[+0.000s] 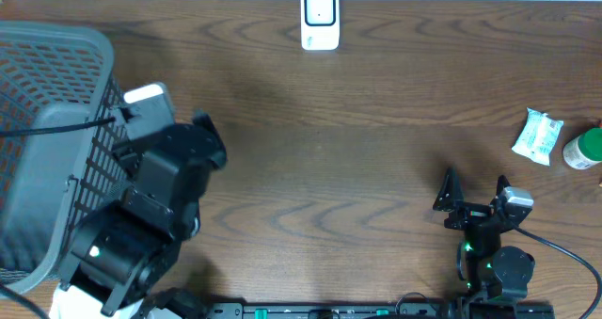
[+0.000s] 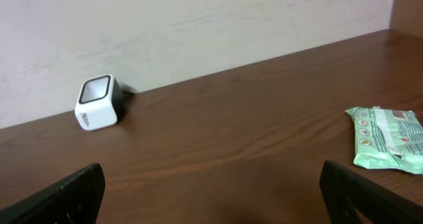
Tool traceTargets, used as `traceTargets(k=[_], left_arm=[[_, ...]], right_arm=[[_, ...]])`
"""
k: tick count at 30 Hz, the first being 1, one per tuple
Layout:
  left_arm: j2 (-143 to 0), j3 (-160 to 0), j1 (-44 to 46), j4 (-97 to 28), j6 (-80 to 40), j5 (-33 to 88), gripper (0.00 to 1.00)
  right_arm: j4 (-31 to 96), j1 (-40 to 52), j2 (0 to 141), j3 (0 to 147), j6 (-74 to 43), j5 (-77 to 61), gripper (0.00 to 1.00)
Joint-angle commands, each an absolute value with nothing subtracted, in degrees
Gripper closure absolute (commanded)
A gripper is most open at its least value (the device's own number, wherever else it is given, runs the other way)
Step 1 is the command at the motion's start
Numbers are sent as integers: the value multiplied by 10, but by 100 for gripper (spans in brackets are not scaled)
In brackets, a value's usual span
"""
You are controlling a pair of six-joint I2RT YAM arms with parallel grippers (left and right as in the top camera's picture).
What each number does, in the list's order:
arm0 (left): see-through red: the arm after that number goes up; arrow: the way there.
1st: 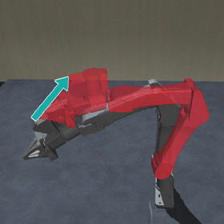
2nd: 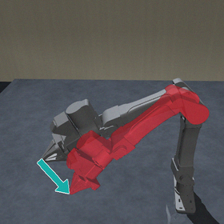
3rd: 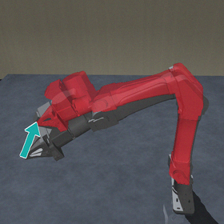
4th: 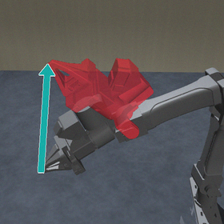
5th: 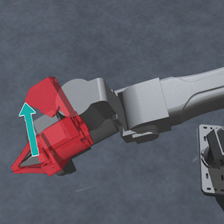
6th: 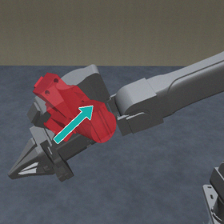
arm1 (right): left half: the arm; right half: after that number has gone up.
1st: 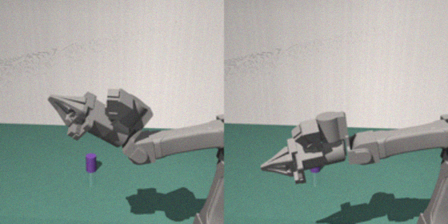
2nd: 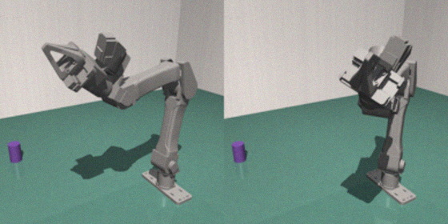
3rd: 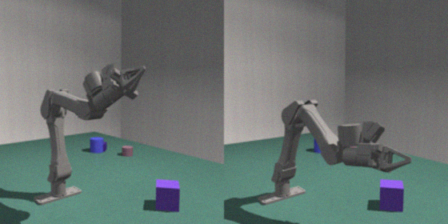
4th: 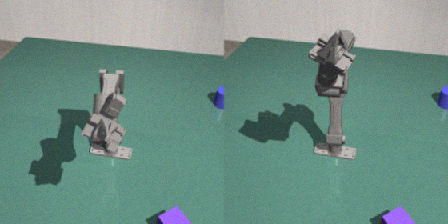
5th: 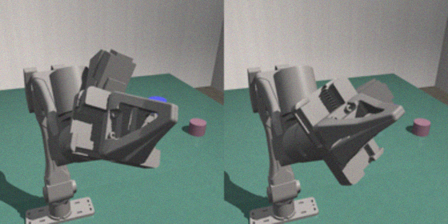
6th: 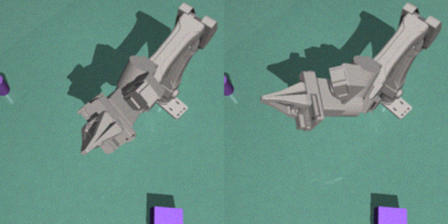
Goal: Scan the item barcode
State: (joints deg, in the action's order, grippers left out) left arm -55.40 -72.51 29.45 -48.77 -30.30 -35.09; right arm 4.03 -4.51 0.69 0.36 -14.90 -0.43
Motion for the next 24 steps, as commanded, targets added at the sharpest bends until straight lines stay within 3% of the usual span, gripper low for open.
traceTargets(k=[1, 8, 17, 24], left_arm=[[-533, -668, 231, -425, -312, -349, 19], [-386, -479, 114, -284, -312, -325, 19], [-170, -263, 32, -169, -311, -324, 19], [-84, -134, 28, 21, -185, -248, 19]], right_arm=[[43, -40, 3, 3, -156, -1, 1], [43, -40, 3, 3, -156, -1, 1], [43, -40, 3, 3, -156, -1, 1], [43, -40, 3, 3, -156, -1, 1]])
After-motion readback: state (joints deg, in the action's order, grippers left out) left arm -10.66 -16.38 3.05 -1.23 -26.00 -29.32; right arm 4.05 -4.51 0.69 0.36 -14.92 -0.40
